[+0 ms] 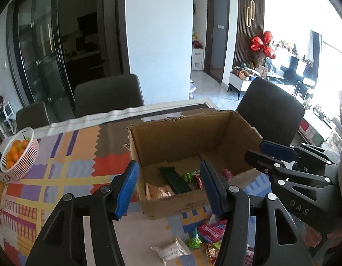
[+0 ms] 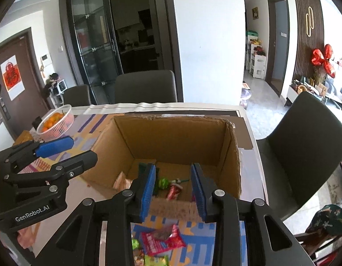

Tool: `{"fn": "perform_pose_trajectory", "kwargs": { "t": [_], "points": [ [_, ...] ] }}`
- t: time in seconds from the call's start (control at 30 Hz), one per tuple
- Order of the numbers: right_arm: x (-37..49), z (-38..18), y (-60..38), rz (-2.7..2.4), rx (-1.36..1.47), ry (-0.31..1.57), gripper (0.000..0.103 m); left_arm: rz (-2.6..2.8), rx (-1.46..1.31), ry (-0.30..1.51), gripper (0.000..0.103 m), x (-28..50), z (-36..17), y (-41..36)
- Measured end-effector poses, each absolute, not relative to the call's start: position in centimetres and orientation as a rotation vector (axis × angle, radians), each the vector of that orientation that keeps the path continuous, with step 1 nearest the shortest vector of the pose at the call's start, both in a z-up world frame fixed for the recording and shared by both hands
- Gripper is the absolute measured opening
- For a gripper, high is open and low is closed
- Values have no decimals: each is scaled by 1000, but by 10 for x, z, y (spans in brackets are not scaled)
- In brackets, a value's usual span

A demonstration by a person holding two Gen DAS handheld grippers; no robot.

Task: Organize snacks
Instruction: 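Move both open tools back toward the remaining snacks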

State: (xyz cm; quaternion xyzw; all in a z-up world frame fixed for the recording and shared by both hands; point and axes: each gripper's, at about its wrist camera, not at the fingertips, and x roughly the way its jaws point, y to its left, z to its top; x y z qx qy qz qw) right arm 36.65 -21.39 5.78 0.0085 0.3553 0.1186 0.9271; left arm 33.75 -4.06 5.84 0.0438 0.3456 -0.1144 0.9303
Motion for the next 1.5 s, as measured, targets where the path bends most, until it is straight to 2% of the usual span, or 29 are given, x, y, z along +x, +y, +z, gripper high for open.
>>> {"fn": "perform_pose_trajectory", "kwargs": {
  "t": [0.23,0.6,1.23,1.5],
  "points": [
    [331,70,-217,266,7,701,34,-278,89,676,57,301,71,-44],
    [278,70,-221,290,18,684,34,-314,86,688,57,251,59,-50],
    [223,9,-215,307,-45,821,34,-363,123,788,57,193,-8,-58],
    [220,-21,-217,315,-63,899,34,-397,145,841,57,196,-36,-65]
  ]
}}
